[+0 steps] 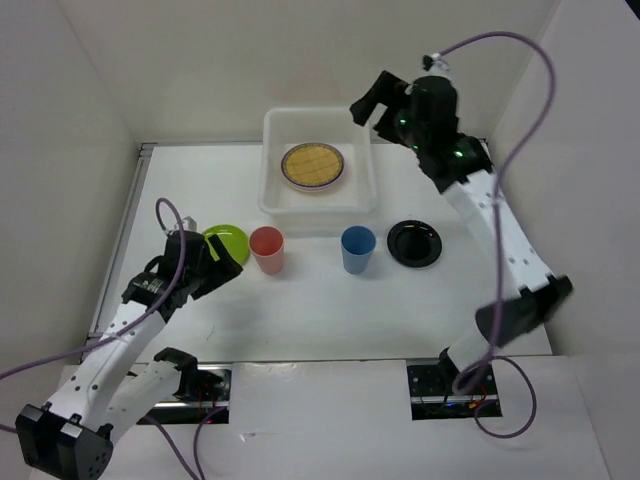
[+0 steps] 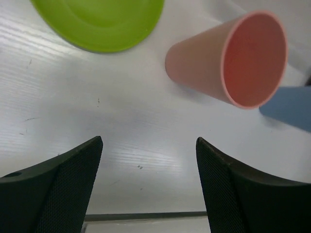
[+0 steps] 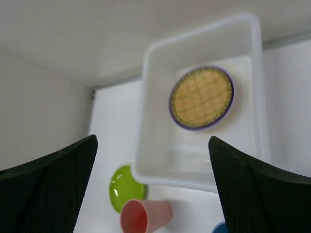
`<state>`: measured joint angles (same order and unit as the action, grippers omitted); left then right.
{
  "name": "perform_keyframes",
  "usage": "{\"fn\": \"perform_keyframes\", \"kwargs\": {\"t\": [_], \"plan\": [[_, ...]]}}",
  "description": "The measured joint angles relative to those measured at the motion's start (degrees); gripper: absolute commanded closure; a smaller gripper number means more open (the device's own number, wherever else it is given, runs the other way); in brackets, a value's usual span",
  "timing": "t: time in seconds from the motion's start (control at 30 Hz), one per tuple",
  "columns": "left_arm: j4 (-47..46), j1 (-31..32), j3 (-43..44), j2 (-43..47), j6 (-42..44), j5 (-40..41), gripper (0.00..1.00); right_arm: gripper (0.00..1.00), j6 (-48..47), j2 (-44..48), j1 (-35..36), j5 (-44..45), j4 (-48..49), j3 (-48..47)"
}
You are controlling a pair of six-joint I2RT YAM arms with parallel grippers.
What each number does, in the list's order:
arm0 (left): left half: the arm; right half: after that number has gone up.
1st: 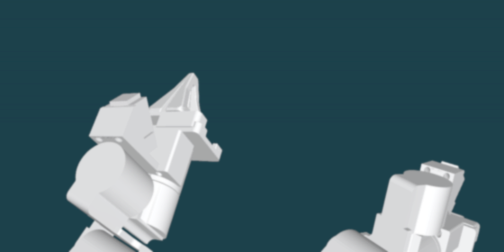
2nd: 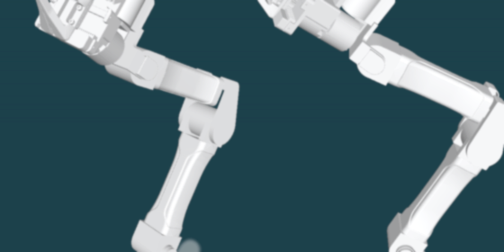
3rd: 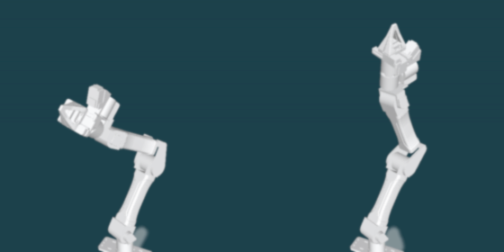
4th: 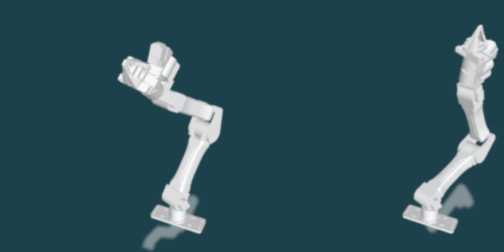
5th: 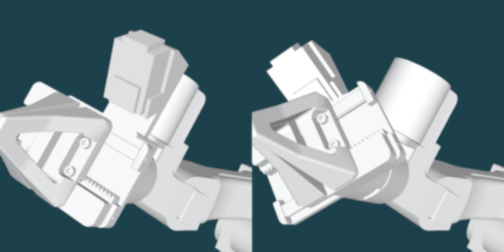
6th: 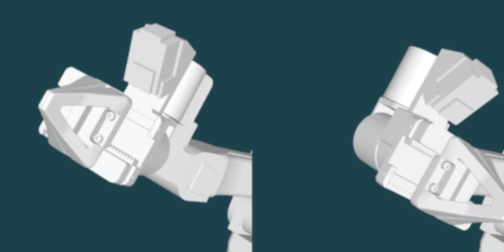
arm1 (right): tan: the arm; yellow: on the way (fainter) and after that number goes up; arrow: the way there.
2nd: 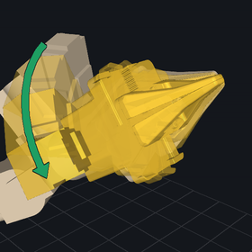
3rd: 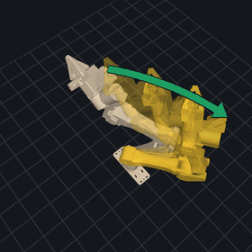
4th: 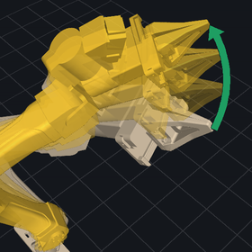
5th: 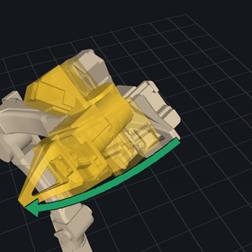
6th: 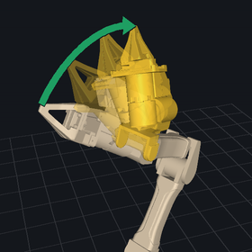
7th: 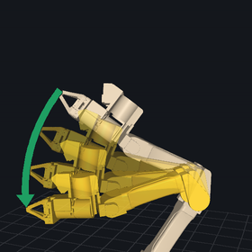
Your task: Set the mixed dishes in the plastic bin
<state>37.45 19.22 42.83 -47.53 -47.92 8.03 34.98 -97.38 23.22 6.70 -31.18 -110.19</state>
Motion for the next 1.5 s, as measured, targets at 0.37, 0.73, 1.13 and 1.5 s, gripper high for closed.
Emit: {"fn": "perform_keyframes", "kwargs": {"t": [0.37,0.73,1.13,1.5], "plan": [[-18.53,-20.94,-12.31,2.69,-10.88,-13.35,0.21,0.01,-0.33,26.36,-3.96,-2.43,3.43,20.76],[-32.11,-29.70,-22.14,-2.03,-16.98,-21.51,0.19,0.01,0.15,23.12,-4.52,-6.67,3.06,26.34],[-40.81,-33.20,-22.38,-17.09,-16.96,-25.22,0.19,0.01,0.15,23.96,-5.66,-8.68,3.30,26.34],[-57.11,-33.42,-25.33,-27.71,-22.12,-28.04,0.42,0.01,1.16,23.98,-5.75,-9.99,3.69,26.34]]}}
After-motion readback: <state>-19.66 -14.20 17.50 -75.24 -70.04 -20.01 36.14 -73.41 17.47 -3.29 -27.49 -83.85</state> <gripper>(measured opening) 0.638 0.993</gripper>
